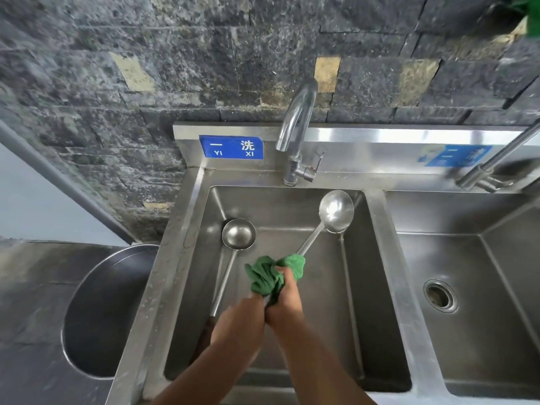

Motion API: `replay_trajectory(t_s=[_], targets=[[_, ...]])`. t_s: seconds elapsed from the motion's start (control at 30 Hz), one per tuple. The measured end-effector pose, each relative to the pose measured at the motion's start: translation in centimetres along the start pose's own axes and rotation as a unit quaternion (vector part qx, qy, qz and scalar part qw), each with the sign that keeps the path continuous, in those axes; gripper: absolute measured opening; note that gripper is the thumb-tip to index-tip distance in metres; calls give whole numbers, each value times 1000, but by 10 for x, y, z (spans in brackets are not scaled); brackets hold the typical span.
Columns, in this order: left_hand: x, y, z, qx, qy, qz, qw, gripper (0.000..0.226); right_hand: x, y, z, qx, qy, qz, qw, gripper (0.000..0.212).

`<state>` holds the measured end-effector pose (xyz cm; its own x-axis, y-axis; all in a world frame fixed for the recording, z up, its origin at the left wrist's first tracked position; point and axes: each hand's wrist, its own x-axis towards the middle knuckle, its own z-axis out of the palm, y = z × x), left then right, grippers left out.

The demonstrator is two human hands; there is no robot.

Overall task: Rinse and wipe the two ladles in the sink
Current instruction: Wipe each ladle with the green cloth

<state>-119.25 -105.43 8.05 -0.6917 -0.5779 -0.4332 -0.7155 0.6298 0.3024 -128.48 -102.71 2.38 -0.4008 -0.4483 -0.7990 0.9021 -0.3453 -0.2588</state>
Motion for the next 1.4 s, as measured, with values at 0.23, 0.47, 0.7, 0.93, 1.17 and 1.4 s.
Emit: replay_trajectory(t_s=[0.23,0.47,0.7,0.93,1.17,1.4], targets=[[-1,11,-12,51,32,-18,998,18,3,-4,7,71,-92,20,993,25],[2,19,-21,131,28,10,991,27,6,-13,7,81,-88,9,993,28],[6,18,-23,148,28,36,988,31,8,-22,10,86,-92,-4,992,23],[-8,-4,-28,180,23,46,982,27,28,-49,11,61,-57,-27,996,9],[-24,-34,-24,173,4,50,984,20,37,-88,1,69,-17,-45,996,24],[-36,-62,-20,133,-22,55,989,19,54,-102,-18,69,-69,-66,993,21]])
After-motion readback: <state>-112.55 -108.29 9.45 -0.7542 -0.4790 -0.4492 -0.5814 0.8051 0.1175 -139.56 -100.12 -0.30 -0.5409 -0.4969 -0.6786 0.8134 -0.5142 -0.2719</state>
